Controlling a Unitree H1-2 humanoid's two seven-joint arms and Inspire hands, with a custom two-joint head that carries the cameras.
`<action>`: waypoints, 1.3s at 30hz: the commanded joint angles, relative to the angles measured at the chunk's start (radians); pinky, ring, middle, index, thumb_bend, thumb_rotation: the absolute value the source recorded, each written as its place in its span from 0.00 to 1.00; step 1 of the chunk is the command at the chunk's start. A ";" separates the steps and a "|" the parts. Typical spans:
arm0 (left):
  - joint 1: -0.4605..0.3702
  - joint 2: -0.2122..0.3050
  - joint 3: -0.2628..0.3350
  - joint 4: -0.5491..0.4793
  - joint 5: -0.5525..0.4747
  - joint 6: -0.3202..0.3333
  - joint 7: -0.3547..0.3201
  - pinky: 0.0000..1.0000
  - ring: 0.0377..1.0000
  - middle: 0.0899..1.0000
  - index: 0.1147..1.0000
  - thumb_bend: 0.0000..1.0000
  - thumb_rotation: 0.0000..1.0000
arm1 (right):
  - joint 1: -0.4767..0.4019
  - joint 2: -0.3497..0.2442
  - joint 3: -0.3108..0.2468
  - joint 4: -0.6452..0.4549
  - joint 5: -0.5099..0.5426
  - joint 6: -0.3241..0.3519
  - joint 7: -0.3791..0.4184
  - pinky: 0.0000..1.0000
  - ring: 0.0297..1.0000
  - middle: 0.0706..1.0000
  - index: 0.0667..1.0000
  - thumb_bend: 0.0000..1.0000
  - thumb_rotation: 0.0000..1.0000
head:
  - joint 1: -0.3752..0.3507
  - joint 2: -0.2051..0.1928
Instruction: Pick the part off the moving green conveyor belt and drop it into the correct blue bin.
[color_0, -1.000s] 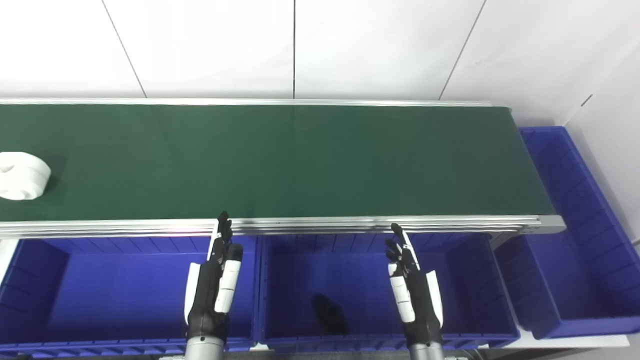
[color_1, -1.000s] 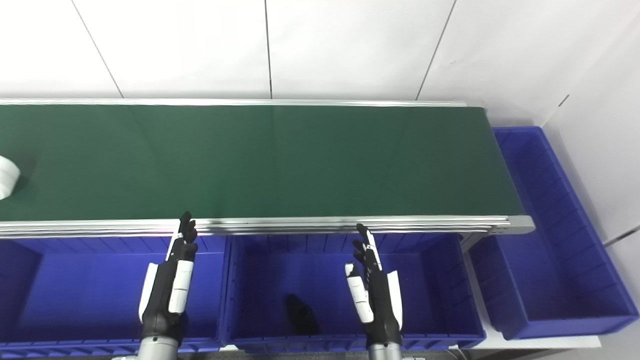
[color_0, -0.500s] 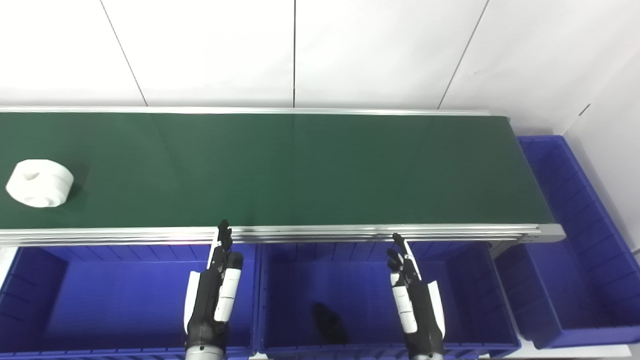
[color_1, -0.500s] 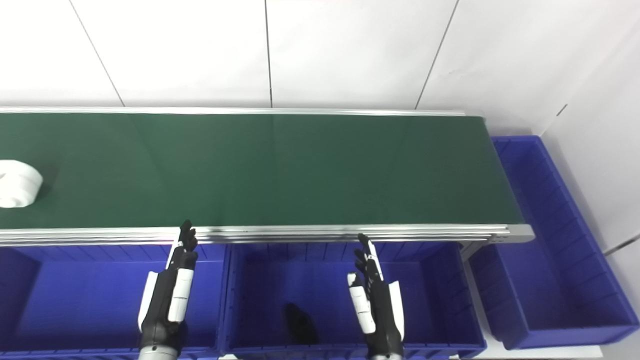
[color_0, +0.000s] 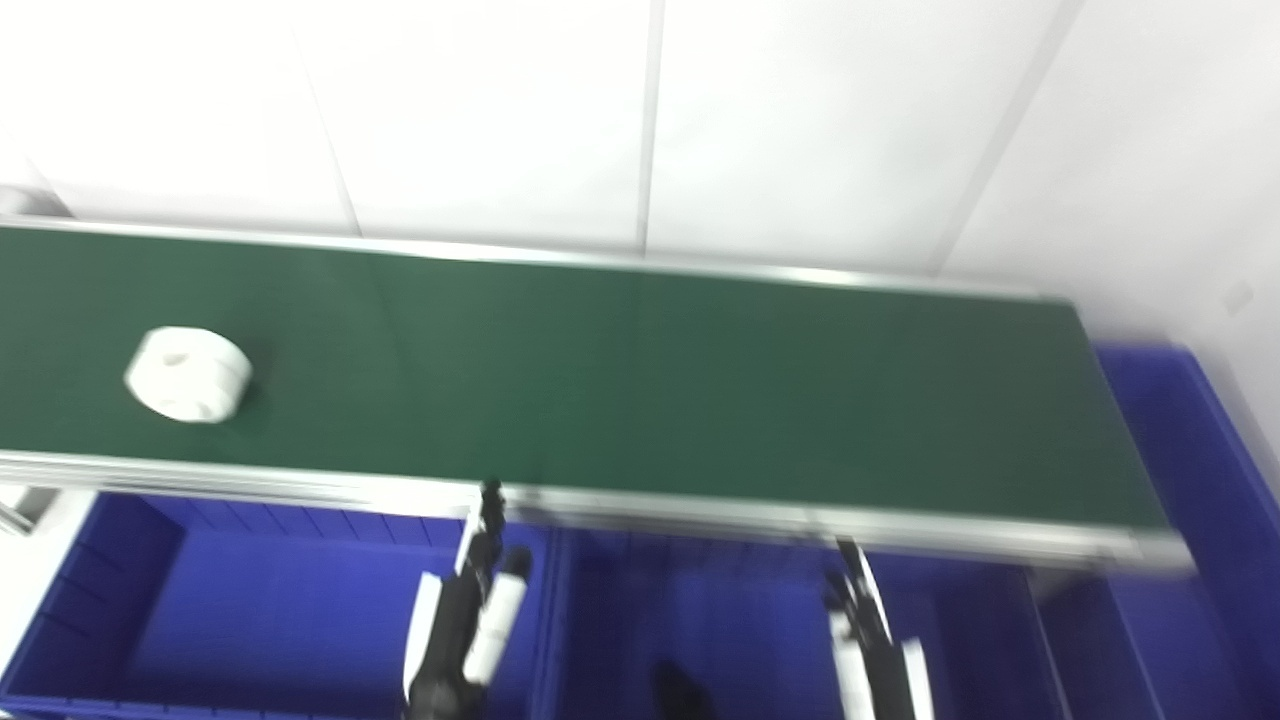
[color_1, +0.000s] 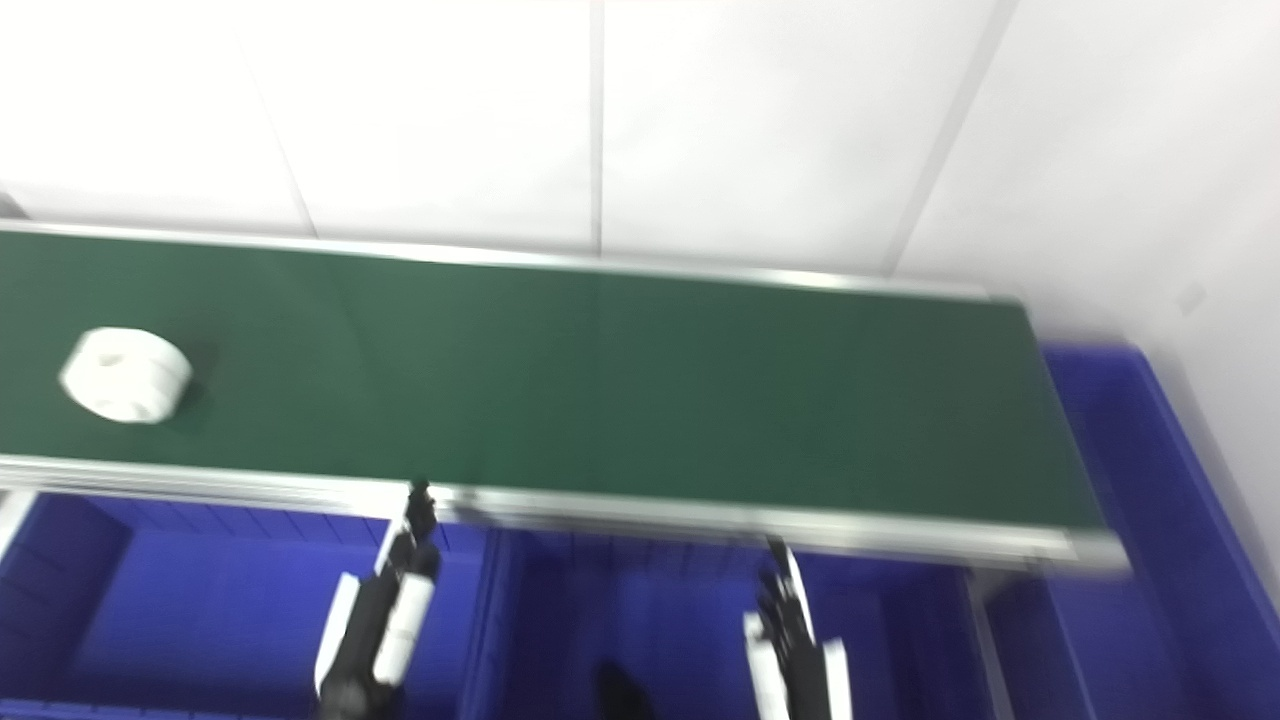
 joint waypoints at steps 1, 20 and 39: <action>-0.009 -0.048 -0.039 0.005 0.035 -0.046 0.020 0.92 0.97 1.00 1.00 0.67 0.91 | -0.013 -0.008 -0.007 -0.008 0.016 -0.061 0.012 0.95 0.97 1.00 0.98 0.56 1.00 | 0.019 -0.001; -0.023 -0.091 -0.068 0.066 0.087 -0.042 0.055 0.88 0.95 0.99 0.99 0.62 0.83 | -0.045 -0.070 -0.032 0.074 0.085 -0.063 0.060 1.00 1.00 1.00 1.00 0.59 1.00 | 0.158 -0.095; -0.029 -0.023 -0.072 -0.012 0.139 -0.185 0.059 0.83 0.92 0.96 0.95 0.71 0.68 | -0.072 -0.044 -0.023 0.095 0.077 -0.064 0.049 1.00 1.00 1.00 1.00 0.55 1.00 | 0.156 -0.073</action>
